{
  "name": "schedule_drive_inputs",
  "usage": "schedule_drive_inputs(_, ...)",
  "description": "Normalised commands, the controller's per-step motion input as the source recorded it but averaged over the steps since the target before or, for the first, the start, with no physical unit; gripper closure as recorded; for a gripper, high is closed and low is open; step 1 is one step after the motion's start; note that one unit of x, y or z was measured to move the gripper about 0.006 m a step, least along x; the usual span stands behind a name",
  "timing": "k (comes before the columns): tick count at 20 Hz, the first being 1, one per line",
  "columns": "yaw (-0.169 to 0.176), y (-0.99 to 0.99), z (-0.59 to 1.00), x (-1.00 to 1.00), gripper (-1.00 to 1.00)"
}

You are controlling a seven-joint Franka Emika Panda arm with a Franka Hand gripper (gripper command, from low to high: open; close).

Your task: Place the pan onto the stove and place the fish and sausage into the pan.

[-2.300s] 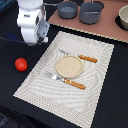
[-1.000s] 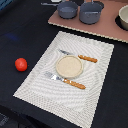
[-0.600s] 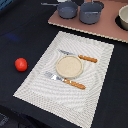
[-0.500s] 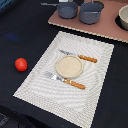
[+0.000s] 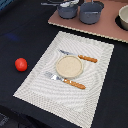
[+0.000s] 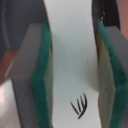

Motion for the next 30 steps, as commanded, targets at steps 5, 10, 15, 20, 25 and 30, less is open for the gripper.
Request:
schedule_drive_inputs(5,0.02,0.49,0.53,-0.02,-1.0)
schedule_drive_inputs(10,-0.04,0.07,0.63,0.0,-1.0)
schedule_drive_inputs(15,-0.09,-0.75,0.55,0.09,-1.0)
schedule_drive_inputs(20,-0.023,-0.89,0.41,0.23,-1.0)
schedule_drive_inputs(25,-0.003,-0.92,0.29,0.3,-1.0)
schedule_drive_inputs(30,0.0,-0.94,0.11,0.28,-1.0)
